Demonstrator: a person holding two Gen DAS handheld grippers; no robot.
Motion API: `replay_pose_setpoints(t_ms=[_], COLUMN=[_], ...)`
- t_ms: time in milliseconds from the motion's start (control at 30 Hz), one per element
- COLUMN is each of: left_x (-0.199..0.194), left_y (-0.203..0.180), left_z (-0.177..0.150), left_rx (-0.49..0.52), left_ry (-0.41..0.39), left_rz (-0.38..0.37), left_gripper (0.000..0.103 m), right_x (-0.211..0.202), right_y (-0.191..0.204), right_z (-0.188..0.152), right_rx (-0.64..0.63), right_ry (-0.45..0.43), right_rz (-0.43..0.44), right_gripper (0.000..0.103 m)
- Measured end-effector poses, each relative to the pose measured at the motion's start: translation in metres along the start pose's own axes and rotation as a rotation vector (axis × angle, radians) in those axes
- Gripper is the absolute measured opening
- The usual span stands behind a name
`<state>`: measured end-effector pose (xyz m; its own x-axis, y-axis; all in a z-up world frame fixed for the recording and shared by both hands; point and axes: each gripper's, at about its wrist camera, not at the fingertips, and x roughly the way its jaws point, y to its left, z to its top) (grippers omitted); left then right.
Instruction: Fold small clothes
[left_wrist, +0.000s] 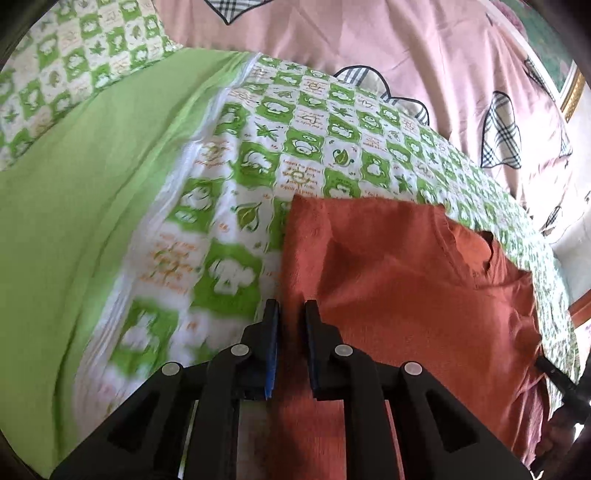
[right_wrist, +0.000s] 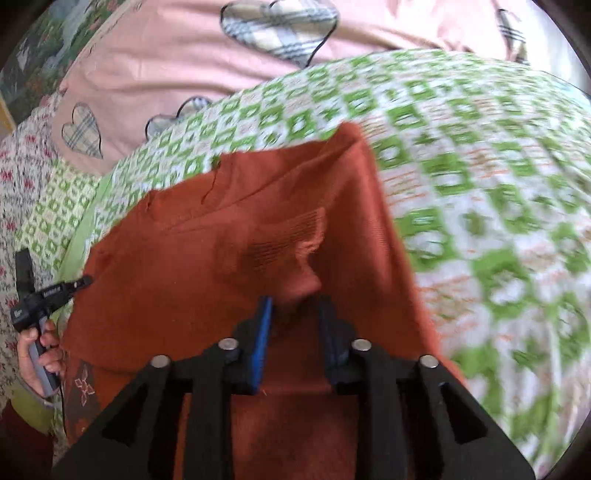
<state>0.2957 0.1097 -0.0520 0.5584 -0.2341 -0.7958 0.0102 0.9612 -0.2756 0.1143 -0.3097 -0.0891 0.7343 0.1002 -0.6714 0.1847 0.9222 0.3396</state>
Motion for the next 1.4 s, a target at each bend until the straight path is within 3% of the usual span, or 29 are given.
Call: replay_pose_setpoints(t_ms=[300, 367, 433, 567, 967, 1033, 1100, 1300, 1400], left_x=[-0.079, -0.095, -0.110, -0.133, -0.169, -0.172, -0.170, -0.148, -0.136], left_y=[-0.008, -0.010, -0.013, -0.016, 0.004, 0.004, 0.005, 0.022, 0.029], left_z=[-0.082, -0.103, -0.125, -0.168, -0.257, -0.271, -0.282, -0.315, -0.322], left_rx=[0.038, 0.049, 0.055, 0.062, 0.058, 0.082, 0.097, 0.049, 0.011], left_ry=[-0.002, 0.002, 0.005, 0.028, 0.117, 0.128, 0.146, 0.244, 0.269], left_rz=[-0.042, -0.051, -0.056, -0.055, -0.074, -0.054, -0.030, -0.050, -0.099], left_gripper=[0.013, 0.013, 0.013, 0.016, 0.029, 0.038, 0.041, 0.045, 0.045], right_x=[-0.059, -0.071, -0.081, -0.095, -0.127, -0.135, -0.143, -0.162, -0.162], right_y=[-0.011, -0.011, -0.011, -0.012, -0.034, -0.039, -0.043, -0.051, -0.056], right_z=[-0.028, -0.037, -0.045, -0.061, -0.108, -0.116, -0.123, -0.155, -0.174], right_rx=[-0.019, -0.027, -0.031, -0.040, -0.054, -0.061, -0.076, -0.115, -0.143], right_ry=[-0.018, -0.018, -0.019, -0.013, 0.051, 0.065, 0.079, 0.126, 0.177], right_rz=[0.032, 0.041, 0.052, 0.058, 0.128, 0.141, 0.143, 0.154, 0.147], right_gripper=[0.030, 0.032, 0.041, 0.043, 0.044, 0.045, 0.045, 0.061, 0.063])
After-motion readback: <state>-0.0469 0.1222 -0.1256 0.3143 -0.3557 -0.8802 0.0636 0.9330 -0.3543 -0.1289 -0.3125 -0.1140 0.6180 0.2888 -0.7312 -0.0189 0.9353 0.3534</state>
